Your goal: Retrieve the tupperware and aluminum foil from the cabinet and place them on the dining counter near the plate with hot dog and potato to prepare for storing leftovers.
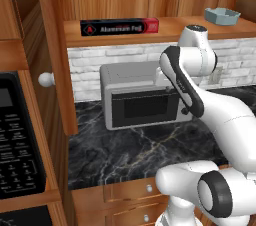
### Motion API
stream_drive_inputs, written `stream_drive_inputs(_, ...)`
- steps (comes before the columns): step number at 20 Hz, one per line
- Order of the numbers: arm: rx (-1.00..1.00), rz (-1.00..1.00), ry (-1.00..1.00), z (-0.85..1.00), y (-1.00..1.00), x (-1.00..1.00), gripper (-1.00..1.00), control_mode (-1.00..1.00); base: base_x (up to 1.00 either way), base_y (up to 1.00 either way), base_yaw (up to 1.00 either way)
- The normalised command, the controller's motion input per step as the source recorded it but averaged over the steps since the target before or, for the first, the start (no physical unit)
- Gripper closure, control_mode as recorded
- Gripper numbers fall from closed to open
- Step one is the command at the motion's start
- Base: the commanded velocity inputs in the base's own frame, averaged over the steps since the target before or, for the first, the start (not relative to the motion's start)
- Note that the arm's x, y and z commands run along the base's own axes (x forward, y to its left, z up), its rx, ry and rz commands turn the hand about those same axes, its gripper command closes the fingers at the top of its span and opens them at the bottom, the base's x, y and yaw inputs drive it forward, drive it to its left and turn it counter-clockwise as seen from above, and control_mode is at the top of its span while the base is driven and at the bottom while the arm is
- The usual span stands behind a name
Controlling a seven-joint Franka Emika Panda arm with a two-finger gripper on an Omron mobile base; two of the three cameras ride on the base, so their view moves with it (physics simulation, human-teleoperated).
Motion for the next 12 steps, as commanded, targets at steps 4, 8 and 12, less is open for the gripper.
stream_drive_inputs(4,0.00,0.00,0.00,0.00,-0.03,-0.01,-1.00,-1.00,0.00,0.00,0.00)
stream_drive_inputs(8,0.00,0.08,-0.06,0.07,-0.04,0.00,-1.00,-1.00,0.00,0.00,0.00)
stream_drive_inputs(12,0.00,0.12,-0.47,0.77,0.01,0.00,-1.00,-1.00,0.00,0.00,0.00)
